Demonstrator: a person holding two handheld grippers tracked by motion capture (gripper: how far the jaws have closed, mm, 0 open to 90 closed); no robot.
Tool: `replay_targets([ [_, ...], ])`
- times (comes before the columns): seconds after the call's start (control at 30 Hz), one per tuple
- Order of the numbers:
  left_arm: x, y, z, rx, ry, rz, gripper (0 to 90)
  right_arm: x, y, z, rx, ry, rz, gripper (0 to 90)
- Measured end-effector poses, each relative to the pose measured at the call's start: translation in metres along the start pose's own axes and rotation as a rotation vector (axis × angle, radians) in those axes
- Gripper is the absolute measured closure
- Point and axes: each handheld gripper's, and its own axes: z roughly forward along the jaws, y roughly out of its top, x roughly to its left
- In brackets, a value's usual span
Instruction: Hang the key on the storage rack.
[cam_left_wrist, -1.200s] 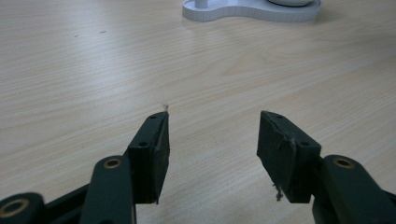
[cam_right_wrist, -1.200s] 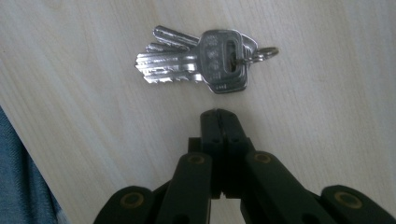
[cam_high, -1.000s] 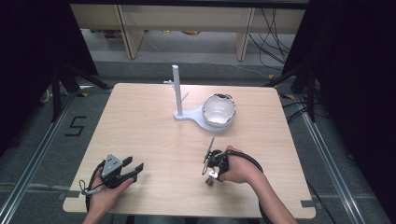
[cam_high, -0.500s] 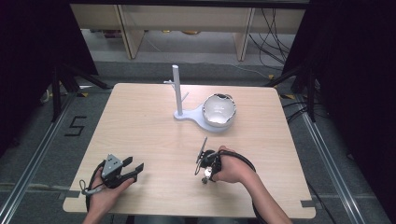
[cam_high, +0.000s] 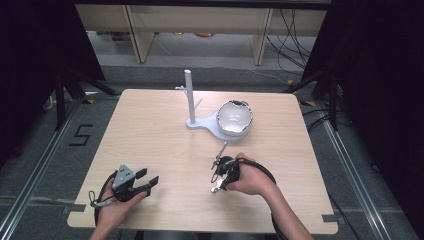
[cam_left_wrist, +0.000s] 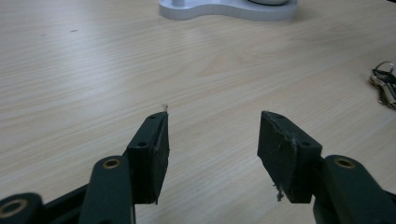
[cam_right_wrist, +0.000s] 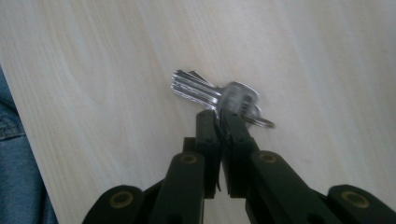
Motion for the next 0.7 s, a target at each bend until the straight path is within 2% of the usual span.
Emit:
replay_targets([
  [0.07,-0.003,0.001,0.004,0.005,-0.023,-0.002,43.0,-0.002,-0.01,-0.007,-0.031,-0.013,0.038,84.8],
  [0.1,-0.005,0.001,0.005,0.013,-0.031,-0.002,42.9,-0.004,-0.016,-0.009,-0.057,-0.015,0.038,83.6],
  [0.23,-0.008,0.008,0.009,0.05,-0.065,0.0,42.4,-0.014,-0.05,-0.015,-0.143,-0.047,0.101,75.3],
  [0.37,-0.009,0.016,0.014,0.059,-0.102,-0.028,42.3,-0.023,-0.089,-0.019,-0.251,-0.099,0.207,70.5],
  [0.4,-0.009,0.018,0.016,0.06,-0.114,-0.032,41.7,-0.025,-0.1,-0.021,-0.275,-0.113,0.253,69.8],
  [0.53,-0.013,0.028,0.022,0.103,-0.138,-0.01,39.0,-0.033,-0.132,-0.022,-0.387,-0.176,0.306,67.6],
  [0.6,-0.015,0.034,0.026,0.14,-0.159,0.005,37.8,-0.034,-0.142,-0.023,-0.442,-0.212,0.355,66.0],
  [0.63,-0.017,0.037,0.028,0.153,-0.164,0.002,37.2,-0.033,-0.148,-0.025,-0.446,-0.224,0.404,64.7],
  [0.67,-0.019,0.041,0.03,0.174,-0.172,0.01,37.0,-0.035,-0.153,-0.025,-0.489,-0.234,0.406,64.2],
  [0.7,-0.021,0.044,0.031,0.192,-0.17,0.039,36.9,-0.036,-0.158,-0.026,-0.51,-0.255,0.421,63.3],
])
